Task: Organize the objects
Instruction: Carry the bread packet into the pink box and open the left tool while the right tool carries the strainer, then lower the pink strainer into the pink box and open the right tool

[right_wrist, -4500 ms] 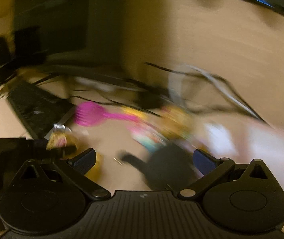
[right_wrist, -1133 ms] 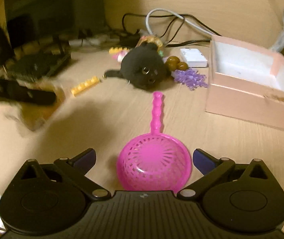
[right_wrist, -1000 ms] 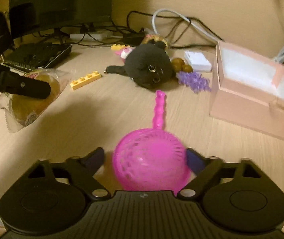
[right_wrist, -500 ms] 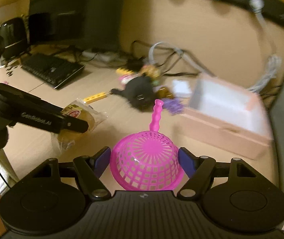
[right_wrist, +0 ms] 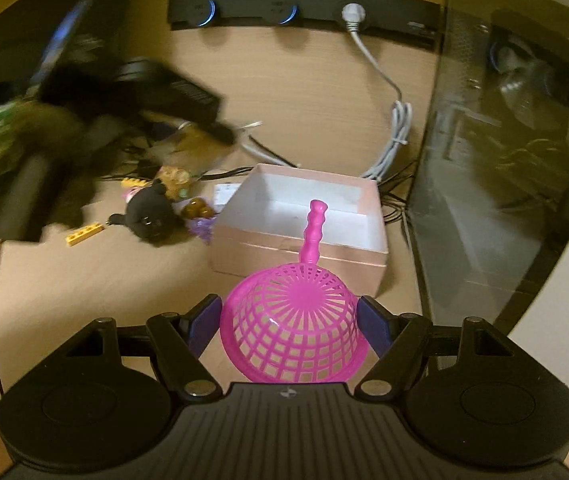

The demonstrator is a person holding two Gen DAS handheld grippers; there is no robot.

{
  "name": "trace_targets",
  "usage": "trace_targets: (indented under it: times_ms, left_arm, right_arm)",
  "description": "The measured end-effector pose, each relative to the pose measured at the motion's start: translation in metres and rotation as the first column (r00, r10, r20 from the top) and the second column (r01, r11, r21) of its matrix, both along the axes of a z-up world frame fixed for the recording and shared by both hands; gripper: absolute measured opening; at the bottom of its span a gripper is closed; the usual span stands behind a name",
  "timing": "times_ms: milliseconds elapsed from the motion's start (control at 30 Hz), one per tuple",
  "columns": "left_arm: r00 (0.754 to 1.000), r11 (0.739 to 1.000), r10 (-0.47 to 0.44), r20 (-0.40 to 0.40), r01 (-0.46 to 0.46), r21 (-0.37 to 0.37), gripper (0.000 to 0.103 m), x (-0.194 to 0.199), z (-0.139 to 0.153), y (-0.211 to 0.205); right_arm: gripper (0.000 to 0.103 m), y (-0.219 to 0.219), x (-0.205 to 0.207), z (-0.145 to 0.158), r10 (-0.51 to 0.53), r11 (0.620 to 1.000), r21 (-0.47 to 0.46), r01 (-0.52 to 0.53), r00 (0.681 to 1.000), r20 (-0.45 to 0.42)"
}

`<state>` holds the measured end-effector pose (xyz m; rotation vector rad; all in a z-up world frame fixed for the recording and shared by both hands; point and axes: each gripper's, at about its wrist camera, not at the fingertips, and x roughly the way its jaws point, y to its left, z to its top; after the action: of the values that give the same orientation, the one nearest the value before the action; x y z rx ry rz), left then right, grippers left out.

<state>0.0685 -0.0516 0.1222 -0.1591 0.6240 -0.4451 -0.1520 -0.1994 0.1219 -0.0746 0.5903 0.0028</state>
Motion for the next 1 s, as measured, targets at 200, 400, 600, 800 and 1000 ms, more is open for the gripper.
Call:
trace_targets:
  times_ms: [200,400,600,800,1000]
  left_arm:
    - [0.996,0.994,-0.015,-0.086,0.024,0.105,0.057,0.043,-0.045,-0.050]
    - [1.000,1.000,0.019,-0.018,-0.019,-0.013,0.057,0.001,-0.032,-0.004]
    - [0.995,0.993,0.083,-0.052,-0.079,0.083,0.057,-0.070,-0.048,0.052]
    - [0.956,0.963,0.253,-0.149,-0.235,0.129,0.057,-0.108,-0.064,0.111]
    - [0.925,0.929,0.349,-0.153,-0.321,0.183,0.057,-0.123,-0.060,0.155]
  right_arm:
    - [0.074,-0.016,0.012,-0.005,-0.022,1.000,-0.011,0.022,1.000,0.013]
    - [0.074,-0.036,0.049,0.001,-0.012,1.000,0.026,0.011,0.998,0.054]
    - [0.075,-0.038,0.135,0.004,-0.031,0.999,-0.019,0.033,0.997,0.070]
    - [0.074,-0.025,0.228,-0.043,-0.080,0.982,-0.179,0.067,0.995,-0.067]
    - [0.074,-0.016,0.245,-0.069,0.055,0.998,-0.019,-0.060,0.979,-0.194]
